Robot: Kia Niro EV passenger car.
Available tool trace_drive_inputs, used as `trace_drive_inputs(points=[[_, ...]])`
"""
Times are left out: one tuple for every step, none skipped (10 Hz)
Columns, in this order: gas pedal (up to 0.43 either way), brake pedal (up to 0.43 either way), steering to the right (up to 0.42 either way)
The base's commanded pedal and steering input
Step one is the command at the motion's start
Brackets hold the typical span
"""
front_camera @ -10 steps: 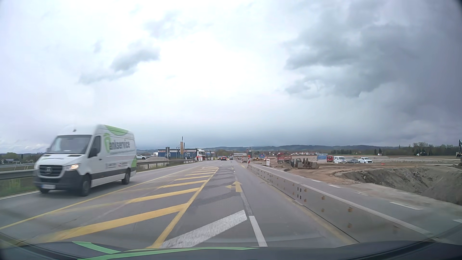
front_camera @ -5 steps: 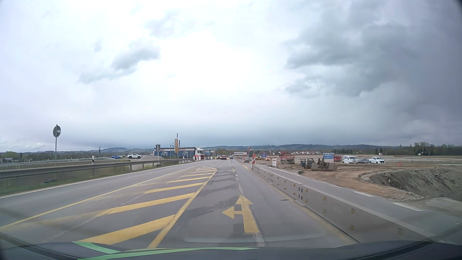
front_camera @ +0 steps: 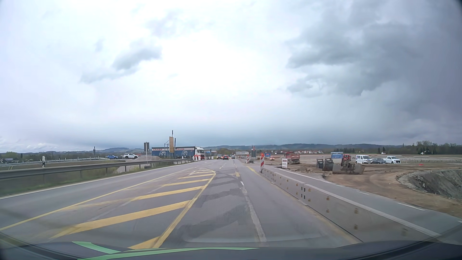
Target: Follow the waypoints while adhering to traffic rules and regulations
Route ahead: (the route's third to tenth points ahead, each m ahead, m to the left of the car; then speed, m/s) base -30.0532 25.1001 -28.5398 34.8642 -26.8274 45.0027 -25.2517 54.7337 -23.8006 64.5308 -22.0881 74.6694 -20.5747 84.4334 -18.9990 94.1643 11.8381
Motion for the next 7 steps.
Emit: trace_drive_inputs(points=[[0.000,0.000,-0.009],[0.000,0.000,-0.009],[0.000,0.000,-0.009],[0.000,0.000,-0.010],[0.000,0.000,-0.010],[0.000,0.000,-0.010],[0.000,0.000,-0.008]])
